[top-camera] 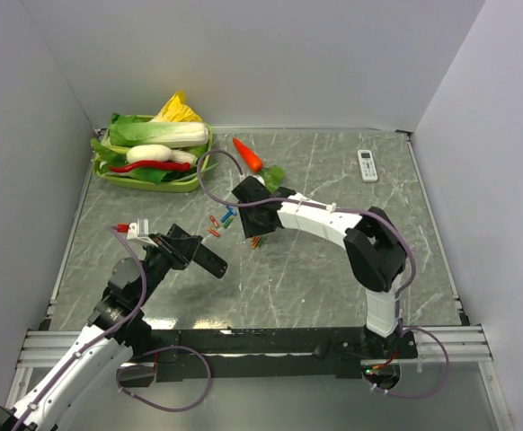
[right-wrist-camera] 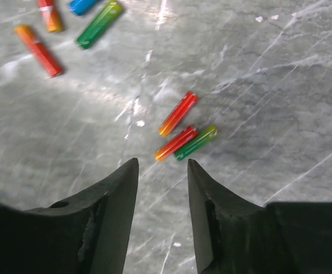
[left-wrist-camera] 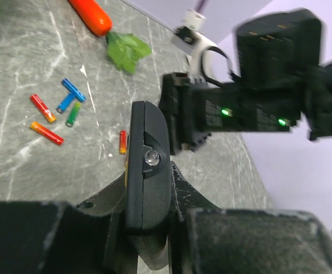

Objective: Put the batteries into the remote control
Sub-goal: Pick up the battery from the center of the board.

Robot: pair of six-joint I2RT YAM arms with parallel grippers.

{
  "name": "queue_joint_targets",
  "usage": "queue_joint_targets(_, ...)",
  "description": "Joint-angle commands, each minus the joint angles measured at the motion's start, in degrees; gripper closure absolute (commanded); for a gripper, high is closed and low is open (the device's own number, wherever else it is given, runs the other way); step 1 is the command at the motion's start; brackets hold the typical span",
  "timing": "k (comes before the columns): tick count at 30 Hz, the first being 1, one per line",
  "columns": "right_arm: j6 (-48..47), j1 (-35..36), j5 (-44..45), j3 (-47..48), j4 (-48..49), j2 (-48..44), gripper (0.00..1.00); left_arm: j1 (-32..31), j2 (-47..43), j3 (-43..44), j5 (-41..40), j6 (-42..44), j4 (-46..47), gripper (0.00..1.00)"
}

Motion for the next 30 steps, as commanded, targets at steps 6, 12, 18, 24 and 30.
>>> queue_joint_targets(6, 3.27, -1.87, 1.49, 6.29, -1.7, 5.61, 0.62, 0.16, 2.08, 1.45, 5.05, 2.1, 3.43, 0.98)
queue_joint_targets(12, 4.32, -2.57, 0.25, 6.12, -0.83, 7.46, 0.67, 0.16, 3.84, 1.63, 5.67, 2.18, 4.22, 0.98)
queue_joint_targets(18, 4.59, -3.45, -1.07, 6.03, 0.67, 8.78, 0.68, 0.16, 4.02, 1.81, 5.32, 2.45, 4.04, 0.98)
queue_joint_targets(24, 4.85, -3.89, -0.8, 7.87, 0.76, 11.07, 0.69, 0.16, 4.81, 2.07, 5.76, 2.8, 4.22, 0.98)
queue_joint_targets(30, 4.68, -4.33, -0.98, 8.93, 0.58, 13.0, 0.69, 0.16, 5.6, 2.07, 6.02, 2.8, 5.01, 0.98)
